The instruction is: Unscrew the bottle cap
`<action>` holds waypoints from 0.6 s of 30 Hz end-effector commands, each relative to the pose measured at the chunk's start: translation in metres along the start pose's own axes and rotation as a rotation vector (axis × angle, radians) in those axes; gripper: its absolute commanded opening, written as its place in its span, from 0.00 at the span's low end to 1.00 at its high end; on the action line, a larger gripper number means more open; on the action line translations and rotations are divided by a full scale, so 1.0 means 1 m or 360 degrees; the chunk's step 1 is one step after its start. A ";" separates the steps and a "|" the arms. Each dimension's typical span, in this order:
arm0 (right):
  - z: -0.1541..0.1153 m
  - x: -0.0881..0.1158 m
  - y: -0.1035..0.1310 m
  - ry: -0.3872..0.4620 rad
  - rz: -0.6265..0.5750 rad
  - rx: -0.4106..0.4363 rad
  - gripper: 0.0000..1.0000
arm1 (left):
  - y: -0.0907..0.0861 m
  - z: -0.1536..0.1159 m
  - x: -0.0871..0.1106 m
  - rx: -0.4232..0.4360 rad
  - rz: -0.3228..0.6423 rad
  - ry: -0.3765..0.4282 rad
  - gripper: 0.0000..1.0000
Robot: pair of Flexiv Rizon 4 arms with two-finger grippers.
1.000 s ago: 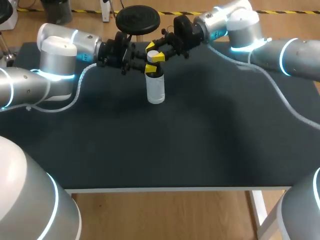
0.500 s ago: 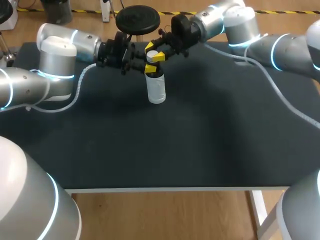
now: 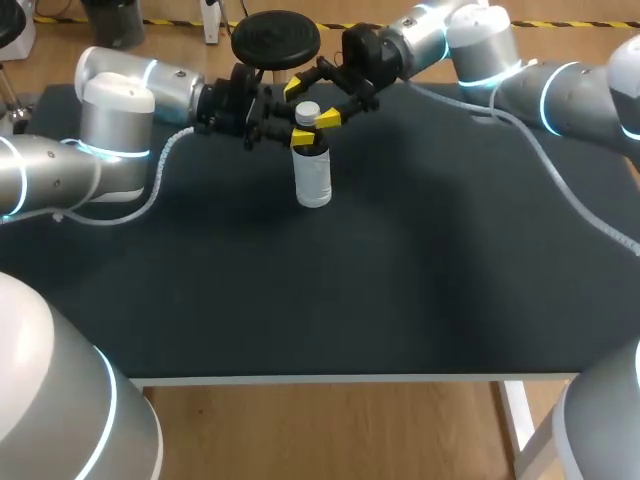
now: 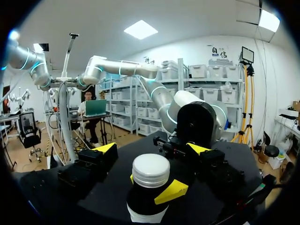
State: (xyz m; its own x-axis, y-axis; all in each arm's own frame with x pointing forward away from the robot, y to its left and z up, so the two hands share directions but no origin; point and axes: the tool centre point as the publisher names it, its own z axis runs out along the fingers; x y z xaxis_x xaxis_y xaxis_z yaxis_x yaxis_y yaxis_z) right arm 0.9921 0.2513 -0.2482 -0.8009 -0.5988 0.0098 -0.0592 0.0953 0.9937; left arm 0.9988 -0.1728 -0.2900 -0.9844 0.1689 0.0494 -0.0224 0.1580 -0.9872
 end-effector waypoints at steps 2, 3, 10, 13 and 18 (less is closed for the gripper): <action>-0.010 -0.002 0.002 0.0207 0.0101 0.0072 1.00 | 0.001 0.000 0.000 0.0001 0.0000 0.0001 0.00; -0.010 -0.003 0.002 0.0153 0.0097 0.0061 1.00 | 0.001 0.000 0.000 0.0001 0.0000 0.0001 0.00; -0.014 -0.005 0.005 -0.0246 0.0102 0.0132 1.00 | 0.001 0.000 0.000 0.0001 0.0000 0.0001 0.00; -0.016 -0.006 0.007 -0.0379 0.0092 0.0140 1.00 | 0.001 0.000 0.000 0.0001 0.0000 0.0001 0.00; -0.019 -0.006 0.009 -0.0555 0.0065 0.0121 1.00 | 0.001 0.000 0.000 0.0001 0.0000 0.0001 0.00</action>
State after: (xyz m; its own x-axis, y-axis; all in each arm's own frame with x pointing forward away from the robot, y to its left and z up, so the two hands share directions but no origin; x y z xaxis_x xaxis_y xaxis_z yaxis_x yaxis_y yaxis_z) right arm 1.0268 0.2453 -0.2453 -0.8585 -0.5106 0.0476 -0.0472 0.1711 0.9841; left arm 0.9988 -0.1728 -0.2900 -0.9844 0.1690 0.0493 -0.0223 0.1580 -0.9872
